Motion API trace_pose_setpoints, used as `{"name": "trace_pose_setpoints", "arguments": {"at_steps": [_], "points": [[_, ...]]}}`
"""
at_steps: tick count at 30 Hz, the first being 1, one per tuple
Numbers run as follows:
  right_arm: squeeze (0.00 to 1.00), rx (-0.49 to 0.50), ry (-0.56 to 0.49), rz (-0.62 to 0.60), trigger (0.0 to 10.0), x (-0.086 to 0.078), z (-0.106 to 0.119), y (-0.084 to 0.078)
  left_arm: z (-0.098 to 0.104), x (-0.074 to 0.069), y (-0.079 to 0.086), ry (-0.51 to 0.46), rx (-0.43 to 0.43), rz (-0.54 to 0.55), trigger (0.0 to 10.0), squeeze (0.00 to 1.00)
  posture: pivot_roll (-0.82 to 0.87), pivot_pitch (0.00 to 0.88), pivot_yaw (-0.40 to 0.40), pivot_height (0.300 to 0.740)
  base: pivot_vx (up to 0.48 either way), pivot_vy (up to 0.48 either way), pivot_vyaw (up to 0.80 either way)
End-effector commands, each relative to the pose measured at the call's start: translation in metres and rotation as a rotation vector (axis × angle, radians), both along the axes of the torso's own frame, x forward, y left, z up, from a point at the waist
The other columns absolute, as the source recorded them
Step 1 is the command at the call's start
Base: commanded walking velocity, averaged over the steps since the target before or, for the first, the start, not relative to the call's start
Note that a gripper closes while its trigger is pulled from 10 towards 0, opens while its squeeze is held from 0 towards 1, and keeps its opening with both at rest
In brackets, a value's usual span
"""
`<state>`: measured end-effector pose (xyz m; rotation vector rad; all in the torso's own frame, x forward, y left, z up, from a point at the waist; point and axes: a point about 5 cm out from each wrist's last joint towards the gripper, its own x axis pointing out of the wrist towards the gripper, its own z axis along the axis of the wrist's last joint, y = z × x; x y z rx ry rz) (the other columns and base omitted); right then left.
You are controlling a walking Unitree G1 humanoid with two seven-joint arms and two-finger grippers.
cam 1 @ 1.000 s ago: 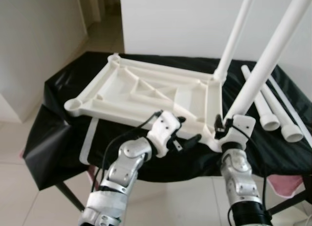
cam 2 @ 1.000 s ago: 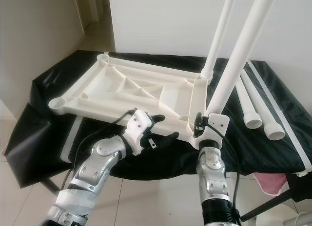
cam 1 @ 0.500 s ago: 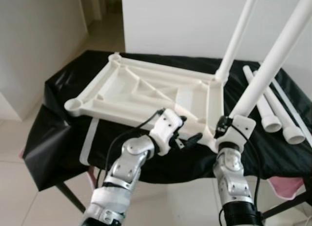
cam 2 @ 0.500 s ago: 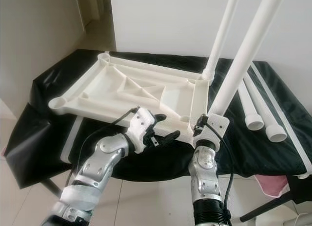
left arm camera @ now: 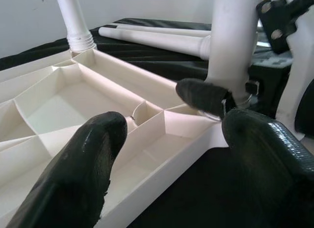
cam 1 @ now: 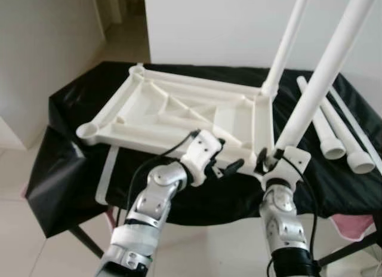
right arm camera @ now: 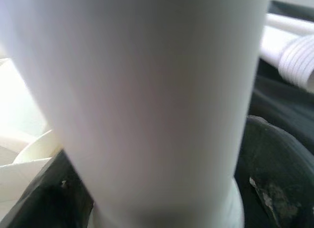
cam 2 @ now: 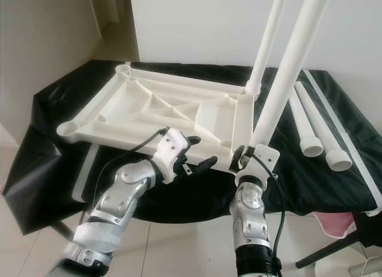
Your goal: Building children table
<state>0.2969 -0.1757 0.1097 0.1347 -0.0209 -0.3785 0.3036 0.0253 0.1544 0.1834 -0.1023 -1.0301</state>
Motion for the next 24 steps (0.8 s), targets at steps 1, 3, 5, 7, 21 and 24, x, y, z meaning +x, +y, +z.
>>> {"name": "trace_pose_setpoints", "arguments": {"at_steps": [1,3,5,7,21,24], "points": [[1.0,-0.007,-0.002,0.014,10.0,-0.001,0.001,-0.003,-0.001,0.006,0.008,-0.023,-0.02,0.183,10.0,0.0,-0.03,0.0,-0.026,0.74,0.0,0.0,0.0],[1.0,-0.023,-0.007,0.028,10.0,-0.002,0.002,-0.005,-0.001,0.006,0.009,-0.025,-0.017,0.186,10.0,0.0,-0.03,0.0,-0.026,0.74,0.0,0.0,0.0],[0.0,-0.043,-0.019,0.081,10.0,-0.003,0.003,-0.009,-0.003,0.007,0.011,-0.028,-0.01,0.188,10.0,0.0,-0.04,0.0,-0.026,0.74,0.0,0.0,0.0],[0.0,-0.058,-0.026,0.107,10.0,-0.005,0.004,-0.011,-0.003,0.007,0.013,-0.033,-0.003,0.19,10.0,0.0,-0.04,0.0,-0.028,0.74,0.0,0.0,0.0],[0.0,-0.113,-0.071,0.404,10.0,-0.008,0.012,-0.014,-0.006,0.01,0.02,-0.073,0.07,0.18,10.0,0.0,-0.05,0.0,-0.024,0.74,0.0,0.0,0.0],[0.0,-0.136,-0.071,0.473,10.0,-0.009,0.013,-0.017,-0.006,0.011,0.02,-0.074,0.067,0.185,10.0,0.0,-0.05,0.0,-0.024,0.74,0.0,0.0,0.0]]}}
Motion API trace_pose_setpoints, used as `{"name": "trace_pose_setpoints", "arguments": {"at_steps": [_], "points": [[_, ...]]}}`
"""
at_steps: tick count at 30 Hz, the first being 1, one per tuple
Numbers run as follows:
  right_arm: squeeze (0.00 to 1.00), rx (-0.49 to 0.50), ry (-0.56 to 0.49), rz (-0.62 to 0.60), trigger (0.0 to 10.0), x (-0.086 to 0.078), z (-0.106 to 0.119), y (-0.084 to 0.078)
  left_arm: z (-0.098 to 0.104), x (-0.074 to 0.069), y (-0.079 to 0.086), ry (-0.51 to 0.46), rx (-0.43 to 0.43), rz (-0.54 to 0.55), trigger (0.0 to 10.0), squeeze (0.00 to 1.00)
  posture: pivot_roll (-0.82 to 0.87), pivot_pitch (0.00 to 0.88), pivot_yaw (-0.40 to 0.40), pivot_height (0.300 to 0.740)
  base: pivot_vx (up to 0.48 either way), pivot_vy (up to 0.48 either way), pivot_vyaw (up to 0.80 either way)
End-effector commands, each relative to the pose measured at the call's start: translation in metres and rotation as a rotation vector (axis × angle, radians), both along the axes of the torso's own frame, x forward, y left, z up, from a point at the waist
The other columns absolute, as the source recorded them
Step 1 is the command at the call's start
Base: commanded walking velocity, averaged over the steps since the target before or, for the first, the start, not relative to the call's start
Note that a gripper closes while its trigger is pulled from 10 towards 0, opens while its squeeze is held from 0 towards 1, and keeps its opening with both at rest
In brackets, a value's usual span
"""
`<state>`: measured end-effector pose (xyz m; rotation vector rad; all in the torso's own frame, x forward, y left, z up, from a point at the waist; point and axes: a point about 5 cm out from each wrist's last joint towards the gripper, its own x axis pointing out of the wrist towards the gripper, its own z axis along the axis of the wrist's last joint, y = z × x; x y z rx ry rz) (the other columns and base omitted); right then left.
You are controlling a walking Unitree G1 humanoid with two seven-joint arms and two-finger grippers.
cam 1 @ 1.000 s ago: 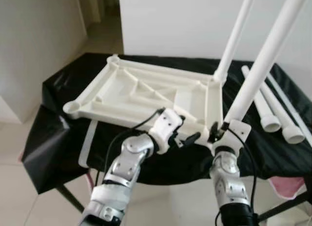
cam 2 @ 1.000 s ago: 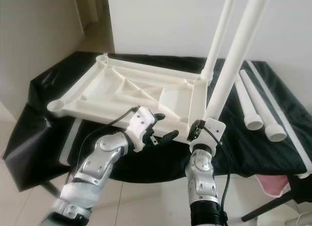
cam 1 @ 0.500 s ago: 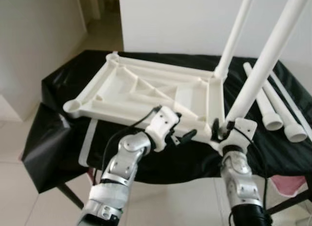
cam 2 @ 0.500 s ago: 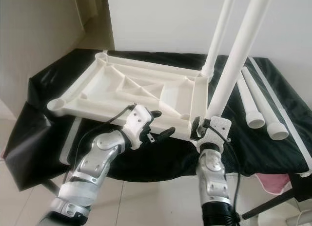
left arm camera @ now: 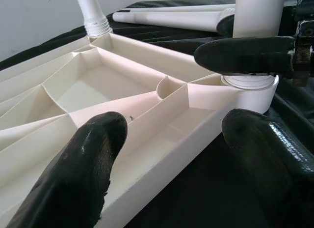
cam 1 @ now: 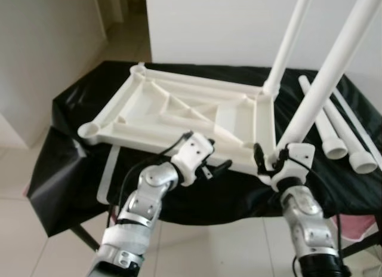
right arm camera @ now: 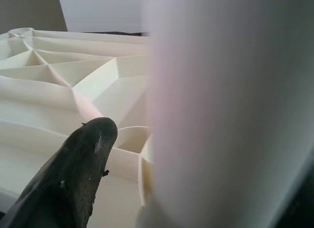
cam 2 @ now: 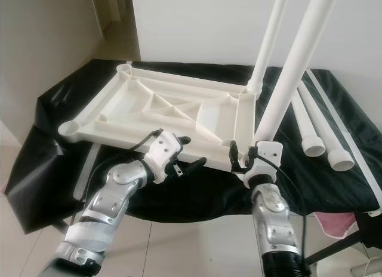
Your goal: Building children table
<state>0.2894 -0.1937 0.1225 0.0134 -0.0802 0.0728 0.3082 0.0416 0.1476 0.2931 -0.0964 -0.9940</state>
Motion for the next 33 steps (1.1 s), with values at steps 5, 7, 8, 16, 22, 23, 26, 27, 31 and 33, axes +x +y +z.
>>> {"name": "trace_pose_setpoints", "arguments": {"at_steps": [5,7,8,16,22,23,26,27,31,33], "points": [[0.0,-0.08,-0.004,0.183,10.0,-0.002,0.004,-0.004,0.0,0.005,0.002,-0.035,-0.024,0.134,10.0,0.0,-0.05,0.0,-0.026,0.74,0.0,0.0,0.0],[0.0,-0.099,0.008,0.217,10.0,-0.001,0.003,-0.006,0.0,0.006,0.001,-0.038,-0.018,0.129,10.0,0.0,-0.05,0.0,-0.027,0.74,0.0,0.0,0.0],[0.0,-0.117,0.018,0.25,10.0,0.0,0.002,-0.008,0.0,0.006,0.001,-0.04,-0.016,0.127,10.0,0.0,-0.05,0.0,-0.027,0.74,0.0,0.0,0.0],[0.0,-0.188,0.046,0.375,0.0,0.007,0.002,-0.013,0.006,0.011,-0.002,-0.061,-0.017,0.117,10.0,0.0,-0.05,0.0,-0.025,0.74,0.0,0.0,0.0],[0.0,-0.198,0.071,0.39,0.0,0.005,-0.002,-0.018,0.008,0.012,-0.001,-0.072,-0.022,0.117,10.0,0.0,-0.05,0.0,-0.024,0.74,0.0,0.0,0.0],[0.0,-0.196,0.079,0.39,0.0,0.005,-0.004,-0.019,0.009,0.012,-0.001,-0.073,-0.023,0.118,10.0,0.0,-0.05,0.0,-0.023,0.74,0.0,0.0,0.0],[0.0,-0.195,0.081,0.387,0.0,0.005,-0.004,-0.021,0.009,0.013,-0.002,-0.074,-0.021,0.118,10.0,0.0,-0.05,0.0,-0.023,0.74,0.0,0.0,0.0],[0.0,-0.194,0.081,0.388,0.0,0.006,-0.004,-0.022,0.009,0.014,-0.002,-0.076,-0.019,0.118,10.0,0.0,-0.05,0.0,-0.023,0.74,0.0,0.0,0.0],[0.0,-0.177,0.086,0.382,0.0,0.006,-0.005,-0.023,0.008,0.014,-0.002,-0.078,-0.015,0.12,10.0,0.0,-0.05,0.0,-0.025,0.74,0.0,0.0,0.0],[0.0,-0.162,0.09,0.372,0.0,0.006,-0.005,-0.023,0.008,0.014,-0.002,-0.078,-0.015,0.12,10.0,0.0,-0.05,0.0,-0.026,0.74,0.0,0.0,0.0]]}}
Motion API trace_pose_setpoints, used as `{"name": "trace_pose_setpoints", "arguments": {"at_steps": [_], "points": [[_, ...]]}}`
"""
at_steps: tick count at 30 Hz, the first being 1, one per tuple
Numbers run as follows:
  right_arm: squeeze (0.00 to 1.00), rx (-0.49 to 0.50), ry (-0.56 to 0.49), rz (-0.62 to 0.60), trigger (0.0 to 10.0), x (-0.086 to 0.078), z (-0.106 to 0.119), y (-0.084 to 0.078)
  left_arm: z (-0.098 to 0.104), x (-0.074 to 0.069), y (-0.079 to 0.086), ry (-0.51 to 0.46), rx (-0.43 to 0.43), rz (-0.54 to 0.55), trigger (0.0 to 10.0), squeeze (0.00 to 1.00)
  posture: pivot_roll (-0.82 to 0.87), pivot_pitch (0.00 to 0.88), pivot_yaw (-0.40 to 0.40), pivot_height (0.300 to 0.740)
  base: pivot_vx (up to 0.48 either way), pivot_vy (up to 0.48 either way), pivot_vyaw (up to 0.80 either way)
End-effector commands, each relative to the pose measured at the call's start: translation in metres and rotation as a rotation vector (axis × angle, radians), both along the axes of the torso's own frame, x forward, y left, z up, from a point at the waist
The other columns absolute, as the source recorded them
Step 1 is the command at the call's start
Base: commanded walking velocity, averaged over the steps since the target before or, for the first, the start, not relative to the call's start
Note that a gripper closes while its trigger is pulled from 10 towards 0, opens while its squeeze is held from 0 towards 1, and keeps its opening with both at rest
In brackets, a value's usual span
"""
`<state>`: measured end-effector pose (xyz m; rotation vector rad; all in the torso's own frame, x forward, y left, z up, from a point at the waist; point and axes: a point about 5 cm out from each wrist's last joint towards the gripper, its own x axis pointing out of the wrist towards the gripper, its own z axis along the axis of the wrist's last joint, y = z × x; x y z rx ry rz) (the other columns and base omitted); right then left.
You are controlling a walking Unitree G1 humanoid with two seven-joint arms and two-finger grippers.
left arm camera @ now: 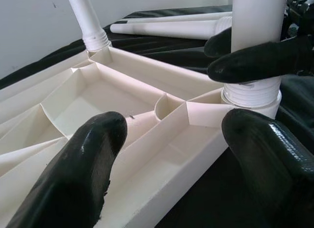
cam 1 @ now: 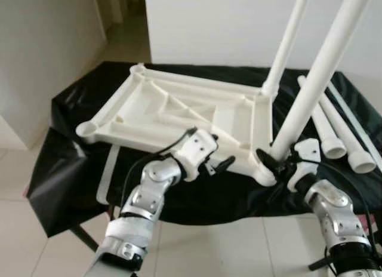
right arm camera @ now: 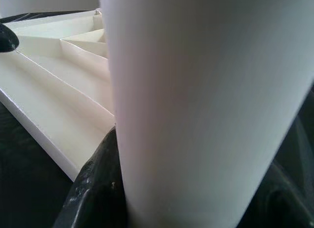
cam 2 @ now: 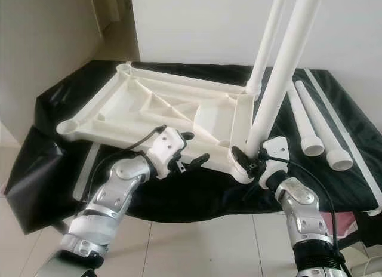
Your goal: Building children table
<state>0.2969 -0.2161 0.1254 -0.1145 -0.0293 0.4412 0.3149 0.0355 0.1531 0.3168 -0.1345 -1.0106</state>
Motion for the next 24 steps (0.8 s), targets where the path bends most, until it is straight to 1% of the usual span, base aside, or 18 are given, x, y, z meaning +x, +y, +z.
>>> {"name": "trace_pose_setpoints", "arguments": {"at_steps": [1,2,3,4,6,10,11,12,13,14,16,18,19,20,21,23,24], "points": [[0.0,-0.017,0.047,-0.002,0.0,-0.002,-0.008,-0.001,0.003,0.007,0.004,-0.038,-0.023,0.142,10.0,0.0,-0.05,0.0,-0.026,0.74,0.0,0.0,0.0],[0.0,-0.009,0.061,-0.042,10.0,0.0,-0.009,-0.001,0.002,0.007,0.004,-0.036,-0.022,0.144,10.0,0.0,-0.05,0.0,-0.03,0.74,0.0,0.0,0.0],[0.0,-0.005,0.07,-0.069,10.0,0.001,-0.01,-0.001,0.001,0.006,0.004,-0.036,-0.022,0.146,10.0,0.0,-0.05,0.0,-0.03,0.74,0.0,0.0,0.0],[0.0,-0.005,0.07,-0.069,10.0,0.001,-0.01,-0.001,0.001,0.006,0.004,-0.036,-0.022,0.146,10.0,0.0,-0.05,0.0,-0.03,0.74,0.0,0.0,0.0],[0.0,0.012,0.077,-0.12,10.0,0.003,-0.011,0.003,-0.001,0.006,0.005,-0.036,-0.014,0.158,10.0,0.0,-0.06,0.0,-0.034,0.74,0.0,0.0,0.0],[0.0,0.016,0.077,-0.138,10.0,0.004,-0.011,0.004,-0.001,0.006,0.005,-0.035,-0.014,0.162,10.0,0.0,-0.06,0.0,-0.034,0.74,0.0,0.0,0.0],[0.0,0.026,0.085,-0.174,10.0,0.005,-0.011,0.006,-0.001,0.006,0.005,-0.034,-0.016,0.162,10.0,0.0,-0.06,0.0,-0.032,0.74,0.0,0.0,0.0],[0.0,0.057,0.102,-0.249,10.0,0.006,-0.013,0.01,-0.002,0.005,0.004,-0.03,-0.02,0.161,10.0,0.0,-0.06,0.0,-0.034,0.74,0.0,0.0,0.0],[0.0,0.079,0.116,-0.299,10.0,0.006,-0.014,0.012,-0.003,0.004,0.004,-0.028,-0.021,0.16,10.0,0.0,-0.06,0.0,-0.034,0.74,0.0,0.0,0.0],[0.0,0.079,0.116,-0.299,10.0,0.006,-0.014,0.012,-0.003,0.004,0.004,-0.028,-0.021,0.16,10.0,0.0,-0.06,0.0,-0.034,0.74,0.0,0.0,0.0],[0.0,0.103,0.133,-0.374,10.0,0.006,-0.016,0.015,-0.004,0.003,0.003,-0.024,-0.023,0.159,10.0,0.0,-0.07,0.0,-0.032,0.74,0.0,0.0,0.0],[0.0,0.105,0.136,-0.389,10.0,0.006,-0.016,0.016,-0.005,0.003,0.003,-0.023,-0.024,0.159,10.0,0.0,-0.07,0.0,-0.032,0.74,0.0,0.0,0.0],[0.0,0.119,0.154,-0.455,10.0,0.005,-0.021,0.019,-0.005,0.002,0.003,-0.022,-0.022,0.156,10.0,0.0,-0.07,0.0,-0.024,0.74,0.0,0.0,0.0],[0.0,0.119,0.154,-0.455,10.0,0.005,-0.021,0.019,-0.005,0.002,0.003,-0.022,-0.022,0.156,10.0,0.0,-0.07,0.0,-0.024,0.74,0.0,0.0,0.0],[0.0,0.132,0.17,-0.52,10.0,0.004,-0.025,0.02,-0.005,0.002,0.002,-0.021,-0.02,0.154,10.0,0.0,-0.07,0.0,-0.024,0.74,0.0,0.0,0.0],[0.0,0.159,0.206,-0.707,10.0,0.002,-0.034,0.021,-0.005,0.002,0.001,-0.019,-0.018,0.15,10.0,0.0,-0.06,0.0,-0.025,0.74,0.0,0.0,0.0],[0.0,0.173,0.216,-0.765,10.0,0.002,-0.036,0.022,-0.005,0.001,0.001,-0.019,-0.018,0.149,10.0,0.0,-0.06,0.0,-0.023,0.74,0.0,0.0,0.0]]}}
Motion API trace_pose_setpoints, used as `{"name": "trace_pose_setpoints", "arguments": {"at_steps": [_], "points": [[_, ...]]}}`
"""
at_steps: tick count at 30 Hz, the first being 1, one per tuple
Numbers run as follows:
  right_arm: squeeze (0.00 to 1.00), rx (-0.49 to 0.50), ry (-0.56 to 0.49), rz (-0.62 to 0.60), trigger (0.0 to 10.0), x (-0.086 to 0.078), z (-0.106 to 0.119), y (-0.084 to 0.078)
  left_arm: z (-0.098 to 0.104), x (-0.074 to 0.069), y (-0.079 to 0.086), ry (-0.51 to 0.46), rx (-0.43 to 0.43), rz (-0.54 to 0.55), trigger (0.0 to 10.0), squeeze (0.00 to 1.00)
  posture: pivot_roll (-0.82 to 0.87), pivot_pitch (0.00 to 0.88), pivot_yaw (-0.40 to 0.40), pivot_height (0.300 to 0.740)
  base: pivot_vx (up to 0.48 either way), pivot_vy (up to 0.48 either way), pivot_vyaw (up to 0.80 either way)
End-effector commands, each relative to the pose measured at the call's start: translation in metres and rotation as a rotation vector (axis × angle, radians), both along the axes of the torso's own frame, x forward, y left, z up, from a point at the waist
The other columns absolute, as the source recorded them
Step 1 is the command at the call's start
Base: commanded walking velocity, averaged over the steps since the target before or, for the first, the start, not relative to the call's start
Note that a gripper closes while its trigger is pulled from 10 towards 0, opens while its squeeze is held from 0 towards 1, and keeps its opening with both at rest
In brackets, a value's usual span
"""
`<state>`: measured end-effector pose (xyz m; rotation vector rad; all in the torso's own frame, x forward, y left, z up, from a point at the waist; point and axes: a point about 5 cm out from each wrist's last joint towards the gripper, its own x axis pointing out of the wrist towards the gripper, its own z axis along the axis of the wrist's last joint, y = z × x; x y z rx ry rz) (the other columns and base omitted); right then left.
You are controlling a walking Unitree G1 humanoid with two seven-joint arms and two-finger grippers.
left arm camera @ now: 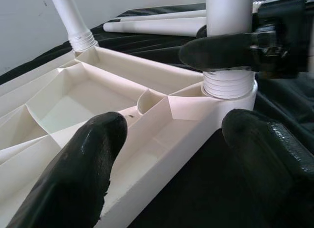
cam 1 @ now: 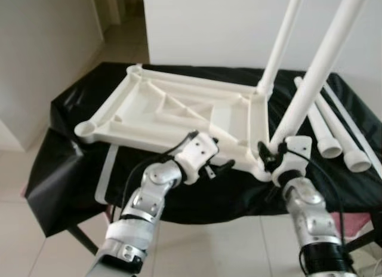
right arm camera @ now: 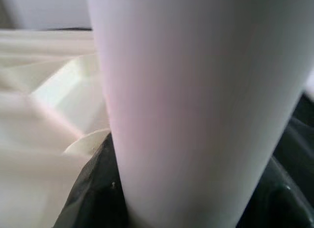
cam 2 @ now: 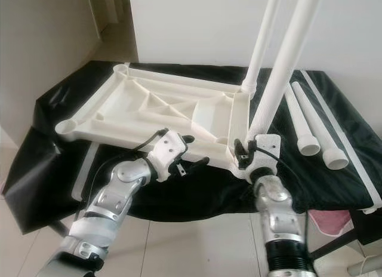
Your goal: Building children table
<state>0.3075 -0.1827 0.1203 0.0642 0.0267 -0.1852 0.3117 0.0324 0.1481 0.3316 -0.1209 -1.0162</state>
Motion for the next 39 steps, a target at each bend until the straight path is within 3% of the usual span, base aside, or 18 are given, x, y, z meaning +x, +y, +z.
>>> {"name": "trace_pose_setpoints", "arguments": {"at_steps": [1,4,8,26,27,39], "points": [[0.0,0.044,0.158,-0.126,10.0,-0.009,-0.031,-0.011,0.0,0.005,0.004,-0.025,-0.037,0.151,10.0,0.0,-0.06,0.0,-0.023,0.74,0.0,0.0,0.0],[0.0,0.063,0.15,-0.242,10.0,-0.009,-0.029,-0.008,0.001,0.004,0.004,-0.026,-0.036,0.15,10.0,0.0,-0.06,0.0,-0.025,0.74,0.0,0.0,0.0],[0.0,0.123,0.098,-0.177,10.0,-0.003,-0.02,0.005,0.002,0.004,0.004,-0.027,-0.04,0.152,10.0,0.0,-0.05,0.0,-0.023,0.74,0.0,0.0,0.0],[0.0,0.092,0.064,-0.129,10.0,-0.002,-0.014,0.017,0.001,0.001,0.007,-0.031,-0.03,0.146,10.0,0.0,-0.04,0.0,-0.019,0.74,0.0,0.0,0.0],[1.0,0.089,0.06,-0.121,10.0,-0.002,-0.014,0.016,0.001,0.001,0.006,-0.03,-0.03,0.146,10.0,0.0,-0.04,0.0,-0.017,0.74,0.0,0.0,0.0],[1.0,0.04,0.007,-0.039,10.0,-0.009,-0.01,0.008,0.0,0.0,0.004,-0.027,-0.03,0.14,10.0,0.0,-0.05,0.0,-0.021,0.74,0.0,0.0,0.0]]}}
